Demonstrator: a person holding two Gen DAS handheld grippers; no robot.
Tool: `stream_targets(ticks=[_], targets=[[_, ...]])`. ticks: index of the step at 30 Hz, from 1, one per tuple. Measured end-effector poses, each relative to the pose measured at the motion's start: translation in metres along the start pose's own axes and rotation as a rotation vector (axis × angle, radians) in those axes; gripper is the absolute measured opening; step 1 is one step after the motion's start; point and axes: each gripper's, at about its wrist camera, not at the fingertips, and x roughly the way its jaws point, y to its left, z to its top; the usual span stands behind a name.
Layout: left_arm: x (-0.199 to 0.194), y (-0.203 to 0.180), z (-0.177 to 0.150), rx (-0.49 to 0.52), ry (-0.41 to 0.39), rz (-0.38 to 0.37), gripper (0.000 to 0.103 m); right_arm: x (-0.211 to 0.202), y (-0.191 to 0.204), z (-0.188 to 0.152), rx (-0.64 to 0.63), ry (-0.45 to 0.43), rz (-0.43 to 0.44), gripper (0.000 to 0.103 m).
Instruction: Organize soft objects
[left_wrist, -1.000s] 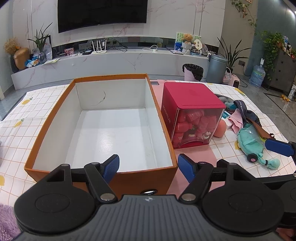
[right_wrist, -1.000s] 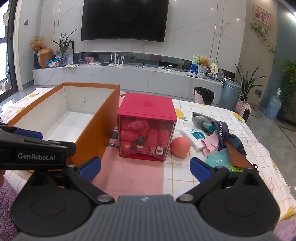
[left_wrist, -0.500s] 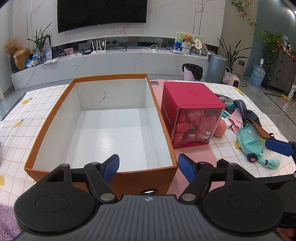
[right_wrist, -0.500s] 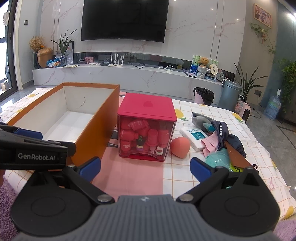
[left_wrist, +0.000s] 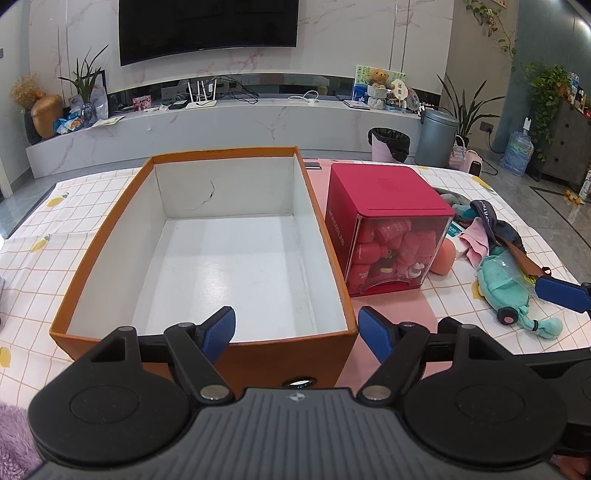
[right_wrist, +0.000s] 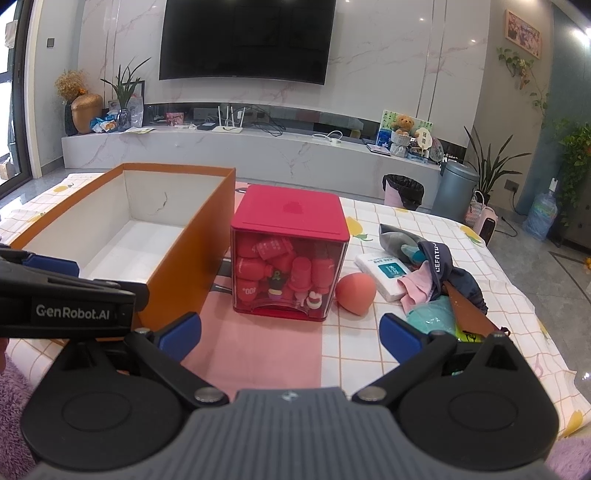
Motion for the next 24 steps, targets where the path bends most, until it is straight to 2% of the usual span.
stream_targets(ticks=[7,13,17,24], targets=[[0.000,-0.001,0.002,-0.004,0.011,0.010,0.089,0.001,-0.001,0.000,0.010,-0.001,-0.003,0.100],[-0.006,-0.006,0.013,0.004,-0.019,-0.009,0.089,0.003,-0.012,0.004,0.078,0.005,-0.037,0.100],[-0.014,-0.014,0.029,0.014,-0.052,-0.024,0.089,0.006,-0.036,0.012,0.166,0.032,-0.103,0.100],[-0.019,-0.040,0.058,0.059,-0.093,-0.058,0.089,-0.002,-0.103,0.042,0.275,0.021,-0.189,0.101]])
